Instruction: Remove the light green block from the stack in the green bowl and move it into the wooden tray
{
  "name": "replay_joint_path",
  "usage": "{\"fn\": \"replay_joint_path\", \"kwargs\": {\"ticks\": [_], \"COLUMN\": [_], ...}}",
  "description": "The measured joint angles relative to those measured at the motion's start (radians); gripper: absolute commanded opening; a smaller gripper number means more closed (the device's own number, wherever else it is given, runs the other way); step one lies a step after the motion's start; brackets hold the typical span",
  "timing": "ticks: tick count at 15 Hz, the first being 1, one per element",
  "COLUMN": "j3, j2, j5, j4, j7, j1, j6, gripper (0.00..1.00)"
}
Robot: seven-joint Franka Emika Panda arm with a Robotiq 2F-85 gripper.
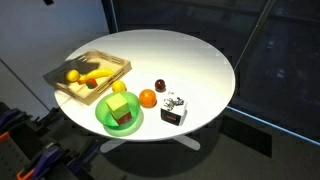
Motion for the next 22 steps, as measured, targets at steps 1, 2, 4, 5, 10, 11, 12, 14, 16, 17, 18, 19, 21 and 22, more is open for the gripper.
{"fn": "replay_joint_path", "kwargs": {"ticks": [1,2,4,5,10,11,12,14,16,17,18,19,21,22], "j3": [0.0,0.0,0.0,0.0,0.0,0.0,0.0,0.0,-0.004,-0.007,-0.012,-0.018,-0.034,-0.042], "j2": [0.0,-0.001,-0.001,-0.001,-0.001,-0.001,-0.001,0.0,0.003,0.008,0.015,0.024,0.049,0.064], "j5": [0.0,0.0,0.0,0.0,0.0,0.0,0.0,0.0,0.0,0.0,0.0,0.0,0.0,0.0], "j4": [0.0,0.0,0.0,0.0,0.0,0.0,0.0,0.0,0.001,0.004,0.01,0.019,0.044,0.059], "j7": [0.0,0.0,0.0,0.0,0.0,0.0,0.0,0.0,0.0,0.0,0.0,0.0,0.0,0.0], "j1": [0.0,0.0,0.0,0.0,0.0,0.0,0.0,0.0,0.0,0.0,0.0,0.0,0.0,0.0], "j6": [0.0,0.0,0.0,0.0,0.0,0.0,0.0,0.0,0.0,0.0,0.0,0.0,0.0,0.0], "gripper": [1.0,1.0,1.0,1.0,1.0,1.0,1.0,1.0,1.0,1.0,1.0,1.0,1.0,1.0]}}
